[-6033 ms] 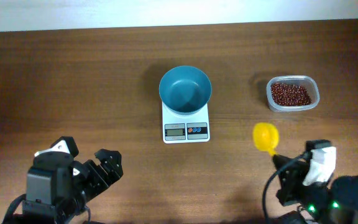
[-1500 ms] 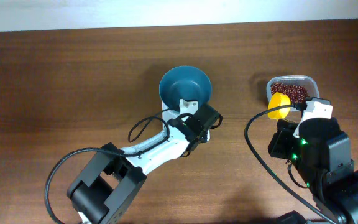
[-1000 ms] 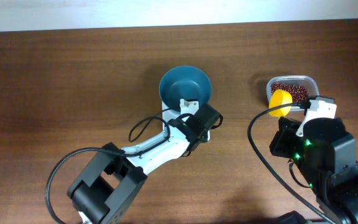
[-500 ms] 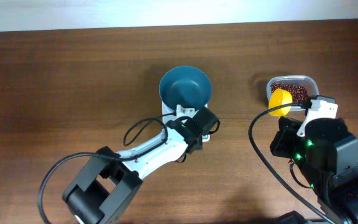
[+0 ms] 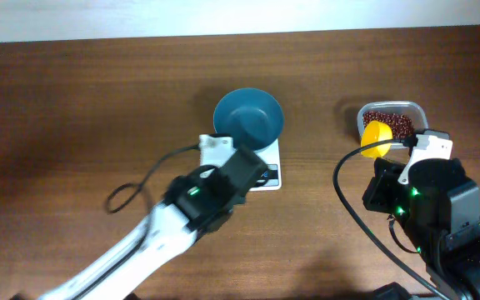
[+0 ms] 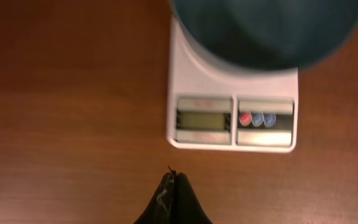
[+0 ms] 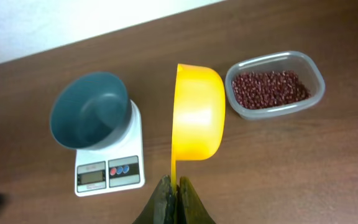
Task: Scoop item into bowl and weigh 50g on scale
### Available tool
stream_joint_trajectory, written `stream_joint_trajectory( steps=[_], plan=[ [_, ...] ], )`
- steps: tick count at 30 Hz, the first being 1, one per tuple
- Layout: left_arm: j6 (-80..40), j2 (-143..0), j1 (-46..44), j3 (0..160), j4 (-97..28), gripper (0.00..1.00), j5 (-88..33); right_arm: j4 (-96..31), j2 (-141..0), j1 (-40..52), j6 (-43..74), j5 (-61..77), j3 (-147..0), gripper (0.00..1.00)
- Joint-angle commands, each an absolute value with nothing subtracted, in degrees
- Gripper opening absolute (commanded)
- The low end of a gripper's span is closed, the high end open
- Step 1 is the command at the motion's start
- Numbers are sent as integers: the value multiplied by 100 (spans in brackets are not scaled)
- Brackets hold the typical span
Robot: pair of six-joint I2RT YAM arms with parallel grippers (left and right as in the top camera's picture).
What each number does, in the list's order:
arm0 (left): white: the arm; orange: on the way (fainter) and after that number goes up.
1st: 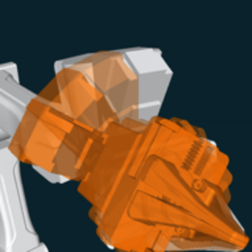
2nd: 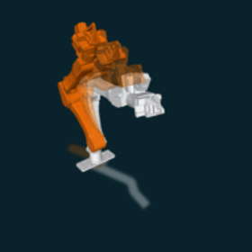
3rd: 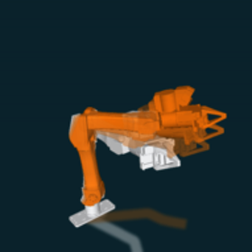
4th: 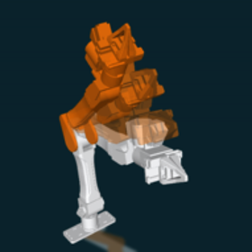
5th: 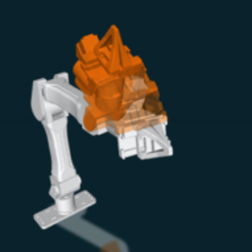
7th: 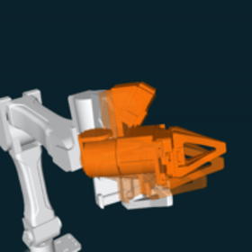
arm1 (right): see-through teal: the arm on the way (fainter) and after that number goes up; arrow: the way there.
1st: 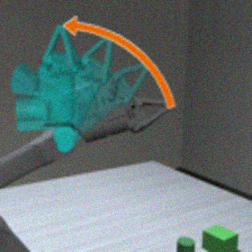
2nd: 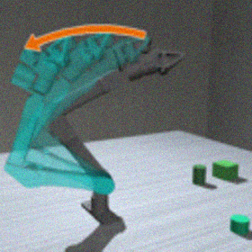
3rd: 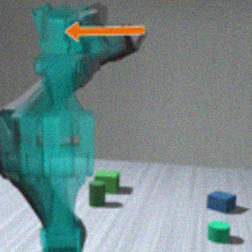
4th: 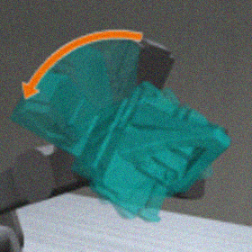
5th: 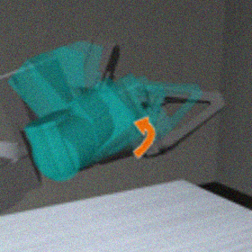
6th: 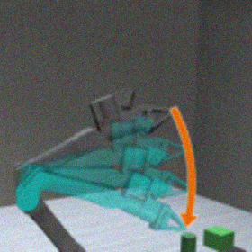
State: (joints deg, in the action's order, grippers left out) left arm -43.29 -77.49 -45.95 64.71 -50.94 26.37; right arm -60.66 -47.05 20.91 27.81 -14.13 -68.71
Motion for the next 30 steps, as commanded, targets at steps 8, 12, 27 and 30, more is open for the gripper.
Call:
stream_joint_trajectory(
  steps=[8,12,27,30],
  plan=[
    [-4281,-6405,-3824,6442,-5616,99,4311,-6471,-4744,2049,2731,-1868,-6982,4],
    [-4276,-6534,-2910,6442,-5380,99,4637,-6337,-4941,2049,2902,-2132,-6982,4],
    [-2755,-7008,-1044,6445,-4571,98,2980,-5395,-6309,2003,3199,-2255,-7059,4],
    [-2167,-7006,-1050,6447,-4547,86,2233,-5393,-6257,1693,3312,-2126,-7107,4]
  ],
)
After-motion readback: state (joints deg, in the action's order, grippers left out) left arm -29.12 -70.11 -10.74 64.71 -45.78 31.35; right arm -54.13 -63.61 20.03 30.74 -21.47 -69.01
